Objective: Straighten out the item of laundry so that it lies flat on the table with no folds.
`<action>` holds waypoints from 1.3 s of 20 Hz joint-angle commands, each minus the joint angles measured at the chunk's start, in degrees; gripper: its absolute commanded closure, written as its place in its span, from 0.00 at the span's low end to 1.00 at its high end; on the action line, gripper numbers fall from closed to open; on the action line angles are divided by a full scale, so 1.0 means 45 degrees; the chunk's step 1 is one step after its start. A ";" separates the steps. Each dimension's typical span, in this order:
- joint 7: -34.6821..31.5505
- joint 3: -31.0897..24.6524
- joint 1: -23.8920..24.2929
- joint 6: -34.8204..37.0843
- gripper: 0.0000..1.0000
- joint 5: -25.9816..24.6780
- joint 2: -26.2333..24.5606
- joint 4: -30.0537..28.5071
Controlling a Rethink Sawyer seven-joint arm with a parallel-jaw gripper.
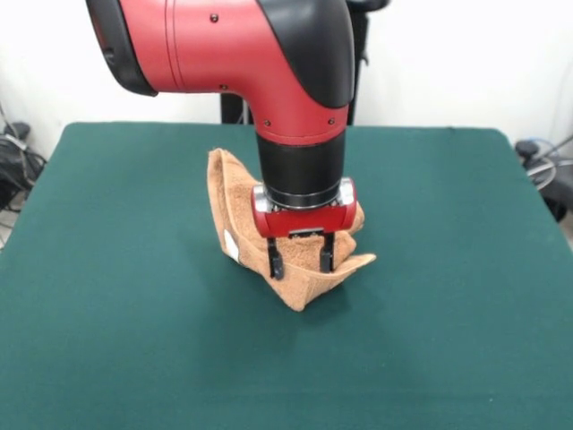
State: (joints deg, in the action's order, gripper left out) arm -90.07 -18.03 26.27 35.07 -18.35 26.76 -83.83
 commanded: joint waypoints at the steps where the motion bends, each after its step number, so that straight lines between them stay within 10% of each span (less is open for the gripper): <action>1: 0.0046 -0.0378 -0.0146 0.0486 0.00 -0.0281 0.0402 -0.0216; 2: 0.0002 -0.0333 -0.0188 0.0480 1.00 -0.0304 0.0436 -0.0240; 26: -0.0493 0.0105 -0.0887 0.1964 1.00 0.0038 0.1411 -0.0006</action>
State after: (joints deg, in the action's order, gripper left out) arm -90.07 -18.01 24.83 35.59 -18.38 30.17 -84.15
